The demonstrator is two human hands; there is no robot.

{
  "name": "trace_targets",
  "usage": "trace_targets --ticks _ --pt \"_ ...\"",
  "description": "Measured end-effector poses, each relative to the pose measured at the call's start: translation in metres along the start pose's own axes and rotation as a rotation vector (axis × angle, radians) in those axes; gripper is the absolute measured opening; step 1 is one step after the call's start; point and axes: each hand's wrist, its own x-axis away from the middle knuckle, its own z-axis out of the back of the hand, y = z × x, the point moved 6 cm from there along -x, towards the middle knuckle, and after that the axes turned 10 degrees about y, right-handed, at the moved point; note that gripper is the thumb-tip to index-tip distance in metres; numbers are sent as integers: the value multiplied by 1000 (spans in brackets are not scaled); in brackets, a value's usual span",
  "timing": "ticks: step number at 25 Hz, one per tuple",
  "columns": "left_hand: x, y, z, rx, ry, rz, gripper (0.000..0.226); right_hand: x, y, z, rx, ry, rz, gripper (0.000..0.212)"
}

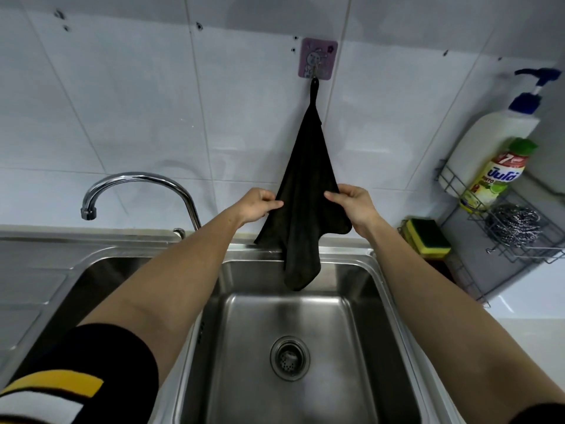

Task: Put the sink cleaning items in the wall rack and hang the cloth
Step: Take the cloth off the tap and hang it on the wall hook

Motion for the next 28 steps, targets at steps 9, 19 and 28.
trace_targets --ticks 9,19,28 --pt "23 -13 33 -29 58 -2 13 19 19 55 86 86 -24 9" --pt "-18 -11 44 -405 483 68 22 -34 -8 47 888 473 180 22" --pt "-23 1 37 -451 496 50 18 -44 -3 35 841 397 125 31"
